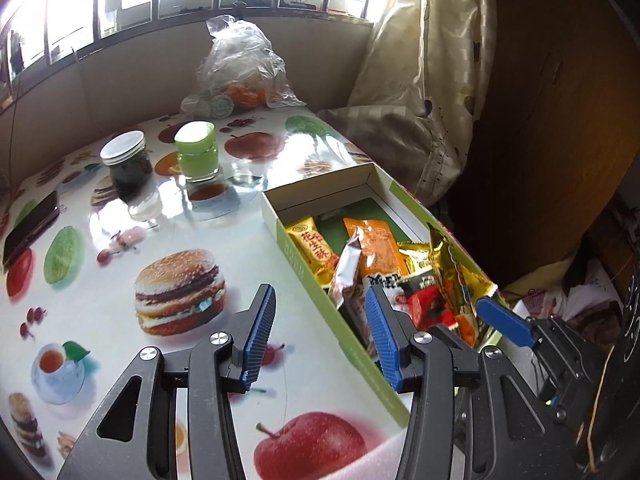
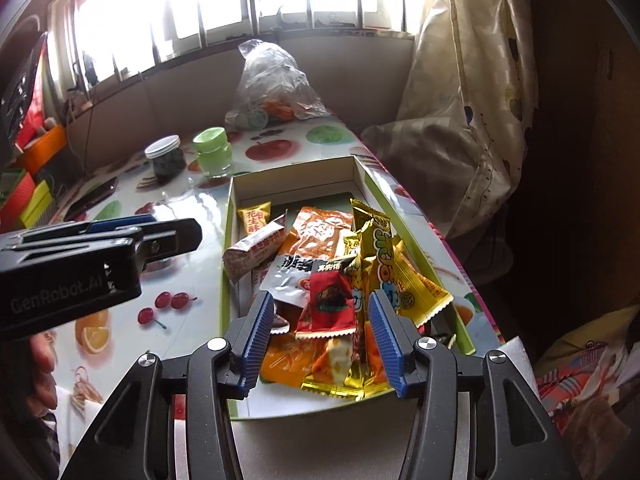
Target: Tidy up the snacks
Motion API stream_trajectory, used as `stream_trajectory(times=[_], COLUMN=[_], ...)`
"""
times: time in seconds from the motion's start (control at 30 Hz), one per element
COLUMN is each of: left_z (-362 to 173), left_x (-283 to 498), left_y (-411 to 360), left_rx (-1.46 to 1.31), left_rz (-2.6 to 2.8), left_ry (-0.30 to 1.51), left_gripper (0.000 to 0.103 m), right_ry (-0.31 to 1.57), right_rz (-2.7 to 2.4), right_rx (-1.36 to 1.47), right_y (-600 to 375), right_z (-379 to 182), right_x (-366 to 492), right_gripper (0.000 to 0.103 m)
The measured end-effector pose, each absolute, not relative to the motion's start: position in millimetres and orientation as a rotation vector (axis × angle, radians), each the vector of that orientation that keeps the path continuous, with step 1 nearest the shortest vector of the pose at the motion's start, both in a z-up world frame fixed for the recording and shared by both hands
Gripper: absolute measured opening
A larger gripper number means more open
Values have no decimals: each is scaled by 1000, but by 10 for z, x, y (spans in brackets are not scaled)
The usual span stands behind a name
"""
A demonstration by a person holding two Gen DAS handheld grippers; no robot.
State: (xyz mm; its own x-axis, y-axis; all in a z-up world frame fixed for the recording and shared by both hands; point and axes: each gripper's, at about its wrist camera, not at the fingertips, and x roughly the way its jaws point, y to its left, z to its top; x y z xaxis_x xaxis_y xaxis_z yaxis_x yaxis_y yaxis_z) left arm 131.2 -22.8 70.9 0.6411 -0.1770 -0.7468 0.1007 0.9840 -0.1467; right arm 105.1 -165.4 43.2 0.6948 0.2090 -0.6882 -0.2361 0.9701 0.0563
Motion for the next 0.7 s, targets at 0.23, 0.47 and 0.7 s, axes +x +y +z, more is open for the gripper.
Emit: stream_trajectory(times=[0.23, 0.47, 0.7], left_z=[639, 456, 263], left_x=[960, 664, 486], left_y=[-155, -203, -298], left_rx=[-75, -33, -17], left_rz=[-143, -137, -139], left_ry=[845, 869, 893], left_gripper=[48, 48, 48], right_ry=[755, 769, 794], right_rz=[226, 224, 199], right_rx=[-39, -31, -23], right_y=[-1633, -1670, -1765], right_z=[473, 419, 290], right_x=[821, 595, 426], right_gripper=[50, 50, 51])
